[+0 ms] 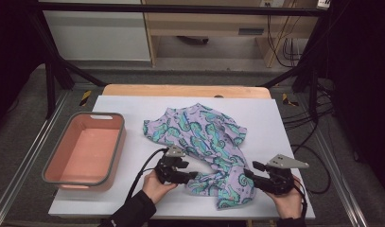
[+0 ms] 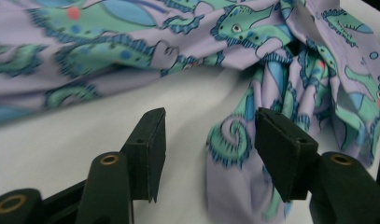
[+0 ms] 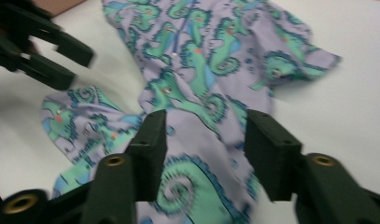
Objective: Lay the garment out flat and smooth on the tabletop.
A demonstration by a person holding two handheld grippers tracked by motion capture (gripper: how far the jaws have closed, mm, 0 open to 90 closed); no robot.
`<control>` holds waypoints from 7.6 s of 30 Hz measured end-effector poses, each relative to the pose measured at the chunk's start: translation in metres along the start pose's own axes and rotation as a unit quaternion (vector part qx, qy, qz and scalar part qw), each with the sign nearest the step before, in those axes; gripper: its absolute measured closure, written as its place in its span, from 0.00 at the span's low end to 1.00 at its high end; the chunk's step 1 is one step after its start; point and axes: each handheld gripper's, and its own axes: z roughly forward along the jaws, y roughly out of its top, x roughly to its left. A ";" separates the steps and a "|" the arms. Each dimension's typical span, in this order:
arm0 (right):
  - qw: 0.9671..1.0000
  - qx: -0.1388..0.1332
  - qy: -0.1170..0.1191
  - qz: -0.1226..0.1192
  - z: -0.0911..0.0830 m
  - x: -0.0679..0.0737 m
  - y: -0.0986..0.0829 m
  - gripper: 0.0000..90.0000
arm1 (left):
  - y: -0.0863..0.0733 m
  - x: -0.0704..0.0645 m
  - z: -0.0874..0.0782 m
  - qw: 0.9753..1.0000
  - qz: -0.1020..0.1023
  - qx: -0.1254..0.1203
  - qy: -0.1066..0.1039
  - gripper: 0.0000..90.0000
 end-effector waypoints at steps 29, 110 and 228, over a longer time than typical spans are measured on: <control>0.998 0.056 -0.041 -0.006 -0.008 -0.022 -0.022 0.79 | -0.019 -0.007 -0.019 1.000 0.019 0.006 -0.016 0.67; 0.999 0.024 -0.044 -0.018 0.051 -0.017 0.013 0.67 | 0.007 0.119 -0.047 0.981 -0.065 -0.059 0.170 0.43; 0.988 0.129 -0.009 -0.081 0.191 0.084 0.065 0.98 | -0.068 -0.005 -0.062 0.999 0.039 0.006 0.002 0.96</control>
